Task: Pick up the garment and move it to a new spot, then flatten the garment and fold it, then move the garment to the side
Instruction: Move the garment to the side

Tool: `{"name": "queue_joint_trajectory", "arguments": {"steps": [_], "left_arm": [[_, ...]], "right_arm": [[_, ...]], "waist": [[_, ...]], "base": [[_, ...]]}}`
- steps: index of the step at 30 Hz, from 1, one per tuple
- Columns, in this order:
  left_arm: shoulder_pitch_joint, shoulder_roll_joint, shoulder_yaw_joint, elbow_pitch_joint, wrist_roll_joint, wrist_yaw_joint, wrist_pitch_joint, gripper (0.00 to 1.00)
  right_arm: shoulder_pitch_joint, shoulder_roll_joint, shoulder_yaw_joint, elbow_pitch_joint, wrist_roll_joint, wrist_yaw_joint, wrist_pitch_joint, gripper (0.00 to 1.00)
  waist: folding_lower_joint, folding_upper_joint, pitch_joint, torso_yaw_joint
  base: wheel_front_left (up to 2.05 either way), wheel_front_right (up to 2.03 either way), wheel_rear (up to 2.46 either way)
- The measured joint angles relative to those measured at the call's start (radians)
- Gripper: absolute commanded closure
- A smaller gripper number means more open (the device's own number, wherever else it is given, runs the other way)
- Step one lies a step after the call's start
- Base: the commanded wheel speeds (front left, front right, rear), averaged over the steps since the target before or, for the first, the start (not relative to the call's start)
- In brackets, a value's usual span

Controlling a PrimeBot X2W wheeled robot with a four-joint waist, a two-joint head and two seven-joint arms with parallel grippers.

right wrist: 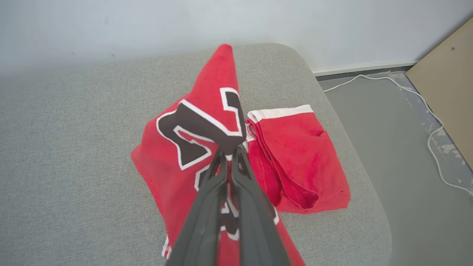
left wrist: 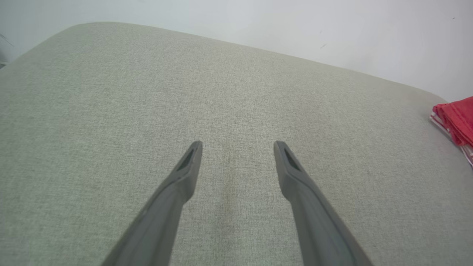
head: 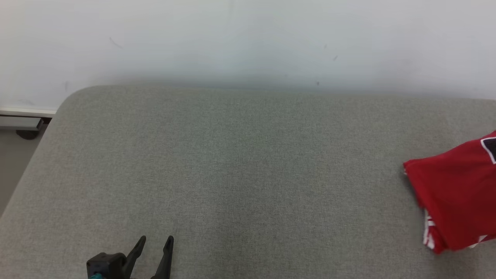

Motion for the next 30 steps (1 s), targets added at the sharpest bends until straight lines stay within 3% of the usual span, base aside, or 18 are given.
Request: {"name": "queue_joint_trajectory", "arguments": {"steps": [11, 25, 26, 27, 28, 30], "left_arm": [[-0.014, 0.004, -0.002, -0.016, 0.007, 0.000, 0.013, 0.00], [-0.050, 0.018, -0.009, -0.034, 0.016, -0.001, 0.035, 0.00], [-0.050, 0.018, -0.009, -0.034, 0.016, -0.001, 0.035, 0.00], [-0.050, 0.019, -0.010, -0.034, 0.016, -0.001, 0.035, 0.00], [-0.050, 0.019, -0.010, -0.034, 0.016, -0.001, 0.035, 0.00], [-0.051, 0.019, -0.012, -0.034, 0.018, -0.001, 0.036, 0.00]], "right_arm": [[-0.030, -0.031, -0.046, -0.010, -0.065, 0.000, 0.017, 1.00], [-0.064, -0.097, -0.002, -0.025, -0.172, 0.000, -0.029, 1.00], [-0.063, -0.098, 0.003, -0.025, -0.181, 0.000, -0.033, 0.95], [-0.063, -0.099, 0.007, -0.025, -0.188, 0.000, -0.042, 0.57], [-0.063, -0.104, 0.012, -0.023, -0.194, 0.000, -0.046, 0.00], [-0.060, -0.110, 0.013, -0.019, -0.216, 0.000, -0.049, 0.00]], "waist": [[0.0000, 0.0000, 0.046, -0.022], [0.0000, 0.0000, 0.093, -0.046], [0.0000, 0.0000, 0.096, -0.047], [0.0000, 0.0000, 0.098, -0.048], [0.0000, 0.0000, 0.100, -0.049], [0.0000, 0.0001, 0.103, -0.051]], "base": [[0.00, 0.00, 0.00], [0.00, 0.00, 0.00], [0.00, 0.00, 0.00], [0.00, 0.00, 0.00], [0.00, 0.00, 0.00], [0.00, 0.00, 0.00]]}}
